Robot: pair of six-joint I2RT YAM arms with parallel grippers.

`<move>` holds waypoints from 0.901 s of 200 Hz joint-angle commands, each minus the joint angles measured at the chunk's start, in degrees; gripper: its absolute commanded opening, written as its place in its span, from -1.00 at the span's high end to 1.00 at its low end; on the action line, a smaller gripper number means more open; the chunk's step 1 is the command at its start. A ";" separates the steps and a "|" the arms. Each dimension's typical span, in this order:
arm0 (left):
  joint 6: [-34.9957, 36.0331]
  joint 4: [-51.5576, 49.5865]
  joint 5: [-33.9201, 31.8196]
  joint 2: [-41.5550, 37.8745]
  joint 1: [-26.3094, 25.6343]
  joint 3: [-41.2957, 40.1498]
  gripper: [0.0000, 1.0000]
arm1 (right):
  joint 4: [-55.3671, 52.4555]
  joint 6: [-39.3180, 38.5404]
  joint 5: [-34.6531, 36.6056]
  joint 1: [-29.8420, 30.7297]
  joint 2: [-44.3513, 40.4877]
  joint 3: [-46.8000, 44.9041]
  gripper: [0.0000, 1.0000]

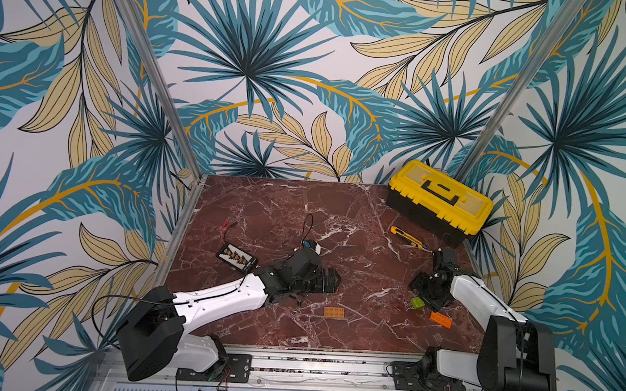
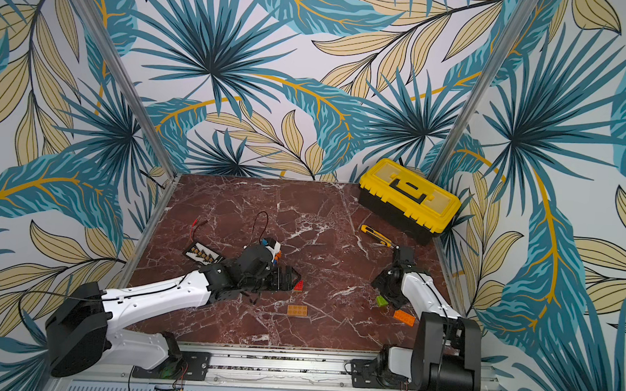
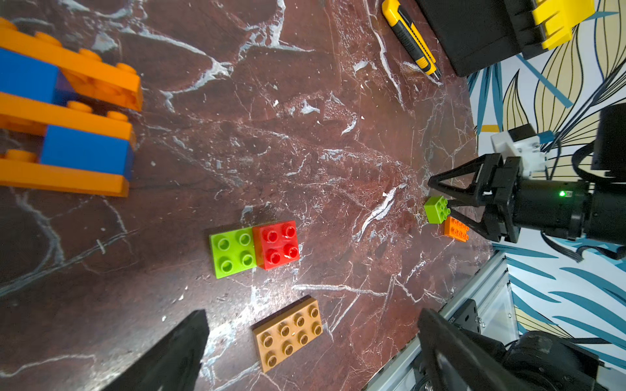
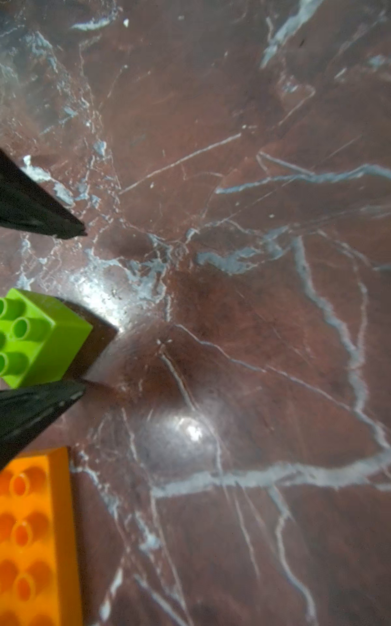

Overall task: Assemble the number 5 with lego
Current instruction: Pick up the lego brick from the center of the board.

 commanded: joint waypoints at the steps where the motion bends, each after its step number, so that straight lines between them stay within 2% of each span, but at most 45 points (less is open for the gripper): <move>1: -0.45 1.27 -1.65 -1.47 -0.11 -1.17 -0.99 | 1.54 -0.16 -5.04 0.23 -0.67 -3.37 -0.35; 37: -1.03 0.95 -1.82 -1.51 -0.04 -0.98 -1.00 | 1.00 0.15 -8.59 2.19 -2.09 -5.34 -0.35; 101: -1.75 -0.21 -2.93 -3.03 -0.08 -1.54 -0.99 | -1.71 0.41 -5.65 3.85 -6.58 -4.98 -0.29; 130: -1.10 -0.48 -2.87 -2.42 -0.03 -0.82 -0.99 | -2.19 -1.24 -2.41 3.85 -3.52 -2.68 -0.29; 149: -0.66 -1.00 -2.81 -1.91 -0.04 -0.16 -0.99 | -2.92 -2.54 -1.04 4.41 -0.46 -0.88 -0.17; 180: -0.62 -1.09 -3.14 -2.13 -0.05 -0.60 -1.00 | -5.69 -4.08 2.21 7.61 2.93 2.10 -0.11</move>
